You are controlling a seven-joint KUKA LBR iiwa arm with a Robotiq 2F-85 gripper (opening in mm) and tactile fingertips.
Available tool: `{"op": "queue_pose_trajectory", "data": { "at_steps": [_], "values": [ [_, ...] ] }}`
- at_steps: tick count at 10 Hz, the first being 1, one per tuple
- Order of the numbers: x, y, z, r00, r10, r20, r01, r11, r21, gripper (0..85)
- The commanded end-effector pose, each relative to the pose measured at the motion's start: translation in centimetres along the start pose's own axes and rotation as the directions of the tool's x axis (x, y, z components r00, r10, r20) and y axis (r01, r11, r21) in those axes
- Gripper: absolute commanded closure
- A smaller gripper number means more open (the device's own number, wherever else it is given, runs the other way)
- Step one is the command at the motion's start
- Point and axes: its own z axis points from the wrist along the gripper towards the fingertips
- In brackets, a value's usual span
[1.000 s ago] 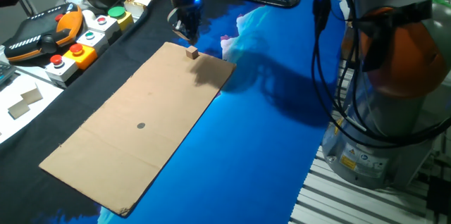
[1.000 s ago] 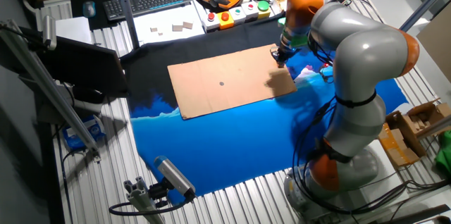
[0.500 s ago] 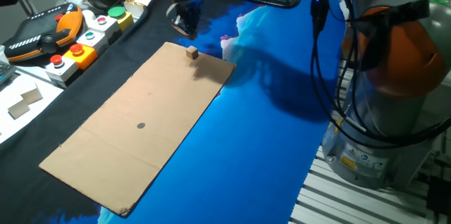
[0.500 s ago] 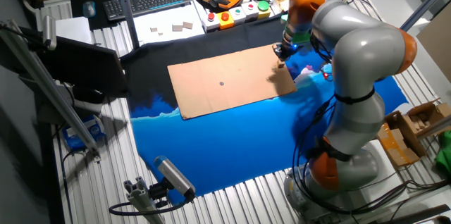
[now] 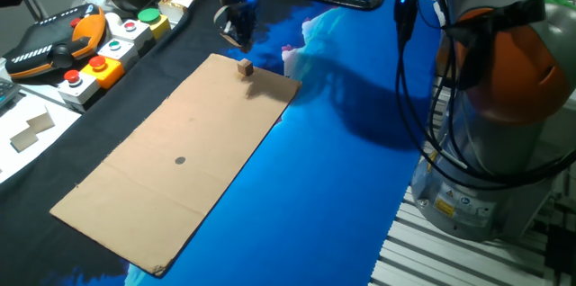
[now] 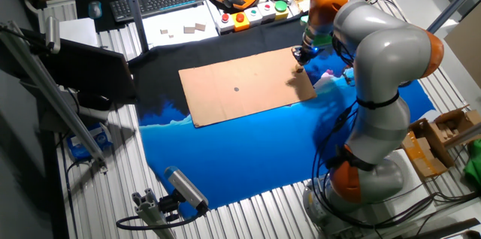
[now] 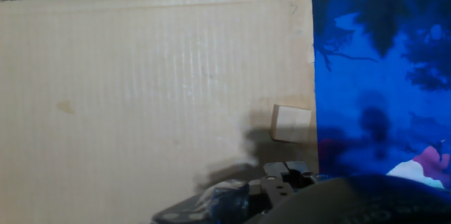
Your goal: Grab the block and place it at the designated location
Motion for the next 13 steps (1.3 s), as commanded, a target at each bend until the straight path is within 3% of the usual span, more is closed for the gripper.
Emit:
{"op": "queue_pose_trajectory", "data": {
  "at_steps": [1, 3, 6, 9, 10, 11, 12, 13],
  "values": [
    [0.00, 0.01, 0.00, 1.000, -0.005, 0.004, 0.005, 1.000, 0.004, 84.3],
    [0.00, 0.01, 0.00, 1.000, -0.007, -0.021, 0.007, 1.000, 0.001, 84.3],
    [0.00, 0.01, 0.00, 1.000, 0.024, -0.013, -0.024, 0.999, 0.022, 84.3],
    [0.00, 0.01, 0.00, 1.000, 0.027, -0.001, -0.027, 1.000, 0.006, 84.3],
    [-0.19, 0.05, 0.19, 1.000, 0.024, 0.019, -0.024, 1.000, 0.016, 84.3],
    [-0.43, 0.02, 0.45, 0.999, 0.011, 0.036, -0.012, 0.999, 0.030, 74.7],
    [-0.54, 0.05, 0.61, 0.999, 0.017, 0.044, -0.018, 0.999, 0.026, 52.3],
    [-0.55, -0.03, 0.69, 0.998, 0.032, 0.050, -0.033, 0.999, 0.025, 38.3]
  ]
}}
